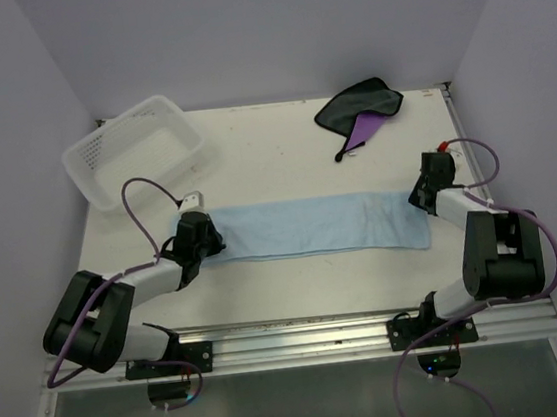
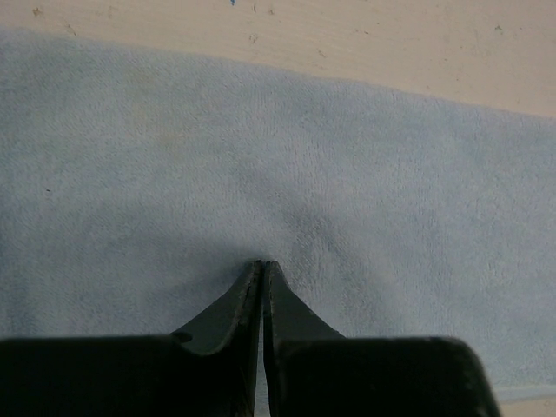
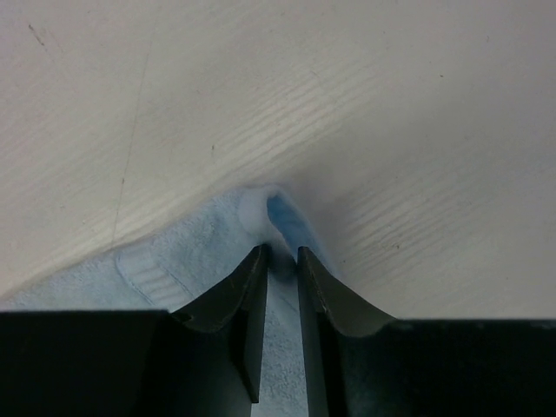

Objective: Roll the towels
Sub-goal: Fold the towel

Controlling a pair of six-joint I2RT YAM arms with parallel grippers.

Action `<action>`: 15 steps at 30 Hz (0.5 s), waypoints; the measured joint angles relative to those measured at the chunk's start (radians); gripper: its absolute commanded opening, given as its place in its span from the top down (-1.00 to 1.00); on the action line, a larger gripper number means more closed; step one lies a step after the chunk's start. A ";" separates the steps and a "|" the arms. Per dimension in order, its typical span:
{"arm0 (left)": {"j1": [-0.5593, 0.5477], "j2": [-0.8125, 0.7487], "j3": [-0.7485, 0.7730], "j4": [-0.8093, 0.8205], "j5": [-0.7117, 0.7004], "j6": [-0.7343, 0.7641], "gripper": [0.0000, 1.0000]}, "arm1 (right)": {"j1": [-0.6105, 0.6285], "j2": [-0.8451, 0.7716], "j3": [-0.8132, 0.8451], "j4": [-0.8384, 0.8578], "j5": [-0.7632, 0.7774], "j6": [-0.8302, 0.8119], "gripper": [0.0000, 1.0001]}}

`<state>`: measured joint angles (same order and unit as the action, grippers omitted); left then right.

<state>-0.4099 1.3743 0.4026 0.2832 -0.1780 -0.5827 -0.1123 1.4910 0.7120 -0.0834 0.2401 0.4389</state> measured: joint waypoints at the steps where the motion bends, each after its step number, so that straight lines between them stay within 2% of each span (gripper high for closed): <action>1: -0.001 0.001 0.001 0.000 0.000 0.000 0.85 | 0.000 0.002 0.001 0.002 0.000 -0.003 0.62; 5: -0.003 0.008 0.005 0.002 0.000 0.000 0.86 | 0.000 0.003 0.015 0.002 0.000 -0.007 0.76; 15: -0.004 0.018 0.006 0.015 -0.001 0.000 0.88 | 0.000 0.012 0.105 -0.033 0.013 -0.039 0.75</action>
<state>-0.4141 1.3926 0.4088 0.2985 -0.1787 -0.5831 -0.1123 1.5032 0.8169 -0.1165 0.2535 0.3996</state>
